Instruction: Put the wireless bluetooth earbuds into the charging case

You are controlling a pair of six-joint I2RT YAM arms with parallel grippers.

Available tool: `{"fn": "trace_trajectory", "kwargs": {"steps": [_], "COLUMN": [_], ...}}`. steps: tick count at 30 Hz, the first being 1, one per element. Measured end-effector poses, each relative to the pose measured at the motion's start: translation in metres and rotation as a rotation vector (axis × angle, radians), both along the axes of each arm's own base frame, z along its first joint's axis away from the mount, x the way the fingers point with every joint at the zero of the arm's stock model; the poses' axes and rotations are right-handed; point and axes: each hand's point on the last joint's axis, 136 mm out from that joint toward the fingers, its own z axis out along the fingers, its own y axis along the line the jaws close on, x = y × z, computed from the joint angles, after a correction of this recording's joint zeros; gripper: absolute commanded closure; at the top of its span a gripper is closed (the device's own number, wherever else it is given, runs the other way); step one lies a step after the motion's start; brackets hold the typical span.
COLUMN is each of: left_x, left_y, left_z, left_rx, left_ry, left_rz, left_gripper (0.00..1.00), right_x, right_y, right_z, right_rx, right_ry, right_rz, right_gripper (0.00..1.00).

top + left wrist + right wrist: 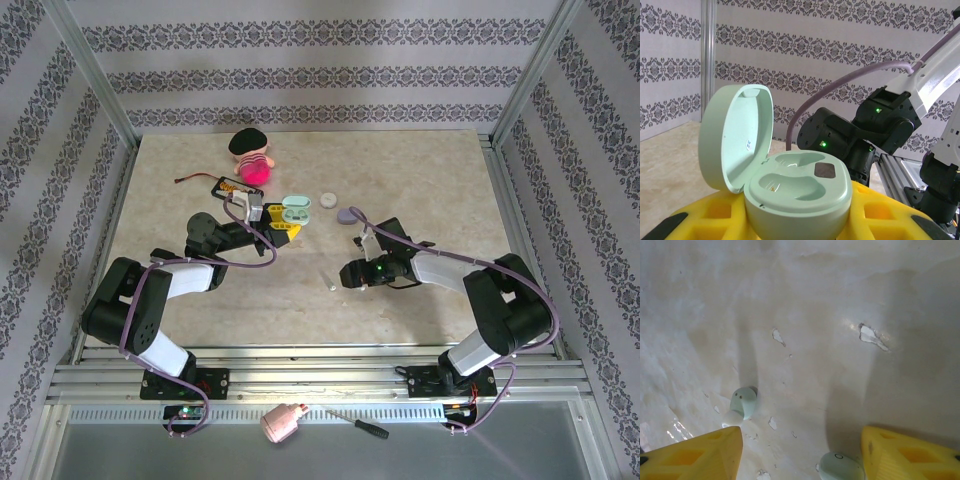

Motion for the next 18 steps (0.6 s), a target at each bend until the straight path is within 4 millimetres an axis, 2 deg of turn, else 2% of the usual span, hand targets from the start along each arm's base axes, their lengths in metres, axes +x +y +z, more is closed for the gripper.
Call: {"fn": "trace_trajectory", "kwargs": {"steps": [9, 13, 18], "left_x": [-0.001, -0.001, 0.000], "left_y": [0.000, 0.000, 0.000], "left_z": [-0.001, -0.001, -0.001], "left_rx": [0.001, 0.001, 0.000], "left_ry": [0.001, 0.002, 0.001], "left_rz": [0.000, 0.000, 0.000], "left_gripper": [0.76, 0.76, 0.76], "right_x": [-0.018, -0.019, -0.020], "right_y": [-0.006, -0.006, -0.006], "right_z": [-0.001, 0.000, -0.001], "right_rx": [0.012, 0.014, 0.015], "right_ry": [0.011, 0.014, 0.016], "right_rz": [0.008, 0.006, 0.009], "right_gripper": [0.54, 0.62, 0.67]}}
